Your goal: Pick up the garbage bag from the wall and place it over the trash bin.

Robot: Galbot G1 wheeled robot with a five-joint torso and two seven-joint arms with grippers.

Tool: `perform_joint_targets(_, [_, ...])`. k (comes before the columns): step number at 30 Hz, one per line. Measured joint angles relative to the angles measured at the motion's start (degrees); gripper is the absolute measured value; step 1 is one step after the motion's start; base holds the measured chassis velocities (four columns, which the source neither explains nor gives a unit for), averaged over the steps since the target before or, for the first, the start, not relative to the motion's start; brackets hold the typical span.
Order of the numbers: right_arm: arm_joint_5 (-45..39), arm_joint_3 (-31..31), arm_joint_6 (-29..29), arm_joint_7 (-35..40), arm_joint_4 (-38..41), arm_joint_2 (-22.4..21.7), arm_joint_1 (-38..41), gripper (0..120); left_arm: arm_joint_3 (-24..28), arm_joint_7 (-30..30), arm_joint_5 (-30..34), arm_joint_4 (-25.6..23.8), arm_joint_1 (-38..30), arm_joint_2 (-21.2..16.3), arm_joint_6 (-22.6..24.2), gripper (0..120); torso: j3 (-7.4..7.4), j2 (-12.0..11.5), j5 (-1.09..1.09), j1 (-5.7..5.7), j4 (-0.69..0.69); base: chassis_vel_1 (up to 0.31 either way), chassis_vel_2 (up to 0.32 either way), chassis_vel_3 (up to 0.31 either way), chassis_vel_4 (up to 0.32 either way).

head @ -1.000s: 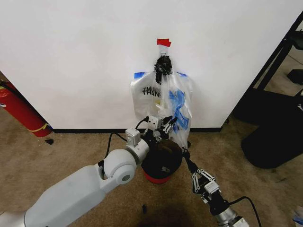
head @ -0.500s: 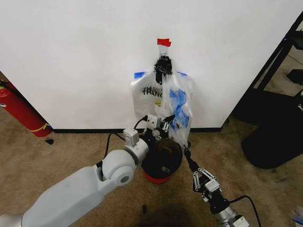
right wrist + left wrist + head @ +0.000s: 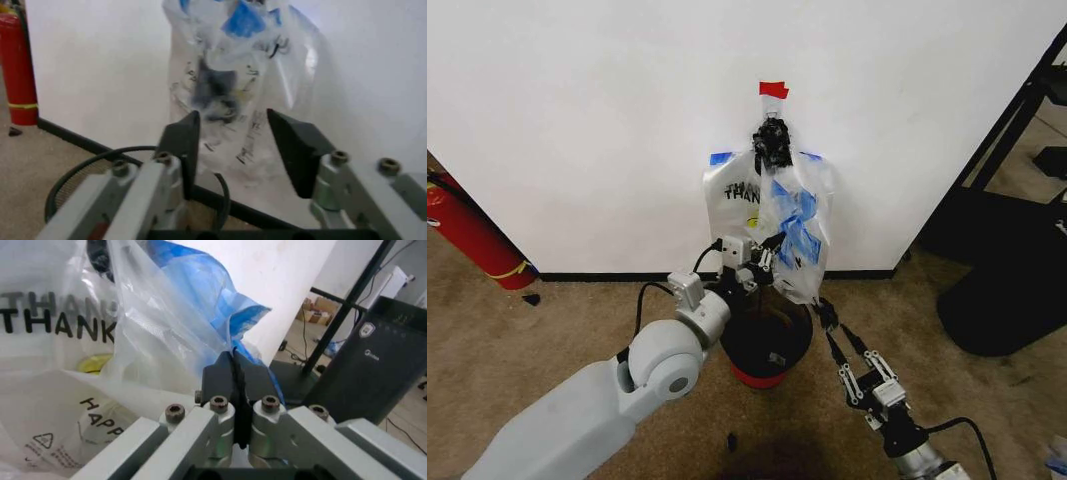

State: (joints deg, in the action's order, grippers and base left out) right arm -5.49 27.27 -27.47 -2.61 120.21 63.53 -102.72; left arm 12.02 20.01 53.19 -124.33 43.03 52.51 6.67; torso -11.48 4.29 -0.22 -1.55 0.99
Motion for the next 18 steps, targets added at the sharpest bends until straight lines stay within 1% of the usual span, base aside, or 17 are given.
perform_joint_targets(5, [-2.16, 1.03, 3.59, 1.49, 2.36, -1.28, 0.39, 65, -0.26, -0.14, -0.17, 0.06, 0.82, 0.23, -0.08, 0, 0.0, 0.0, 0.0, 0.0, 0.0, 0.0, 0.0, 0.0, 0.0])
perform_joint_targets(6, [-2.69, 1.04, 4.62, 1.81, 3.03, -1.47, 0.72, 68, -0.2, -0.15, -0.2, 0.12, 0.86, 0.38, -0.09, 0, 0.0, 0.0, 0.0, 0.0, 0.0, 0.0, 0.0, 0.0, 0.0])
perform_joint_targets(7, [-2.69, 1.04, 4.62, 1.81, 3.03, -1.47, 0.72, 68, -0.2, -0.15, -0.2, 0.12, 0.86, 0.38, -0.09, 0, 0.0, 0.0, 0.0, 0.0, 0.0, 0.0, 0.0, 0.0, 0.0])
perform_joint_targets(9, [-3.73, 1.06, 7.06, 2.17, 4.51, -2.05, 1.48, 79, -0.14, -0.16, -0.25, 0.13, 0.99, 0.54, -0.1, 0, 0.0, 0.0, 0.0, 0.0, 0.01, 0.0, 0.0, 0.0, 0.0])
perform_joint_targets(12, [-3.65, 2.07, 10.03, 1.05, 5.95, -3.58, 3.75, 90, -0.1, -0.17, -0.27, 0.05, 1.22, 0.61, -0.11, 0, 0.0, 0.0, -0.01, 0.0, 0.01, 0.0, 0.0, 0.0, 0.0])
perform_joint_targets(14, [-3.08, 2.37, 11.89, 0.44, 6.68, -4.85, 6.12, 96, 0.04, -0.17, -0.27, 0.04, 1.39, 0.61, -0.11, 0, 0.0, 0.0, 0.0, 0.0, -0.01, 0.0, 0.0, 0.0, 0.0])
perform_joint_targets(15, [-3.08, 2.37, 11.89, 0.44, 6.68, -4.85, 6.12, 96, 0.04, -0.17, -0.27, 0.04, 1.39, 0.61, -0.11, 0, 0.0, 0.0, 0.0, 0.0, -0.01, 0.0, 0.0, 0.0, 0.0])
perform_joint_targets(17, [-3.03, 2.25, 13.68, 0.4, 7.32, -6.4, 8.51, 99, 0.3, -0.17, -0.28, 0.04, 1.42, 0.57, -0.11, 0, 0.0, 0.0, 0.0, 0.0, 0.0, 0.0, 0.0, 0.0, 0.0])
perform_joint_targets(18, [-3.02, 2.11, 14.53, 0.5, 7.45, -7.3, 9.8, 100, 0.44, -0.17, -0.29, 0.04, 1.39, 0.57, -0.11, 0, 0.0, 0.0, 0.0, 0.0, -0.01, 0.0, 0.0, 0.0, 0.0])
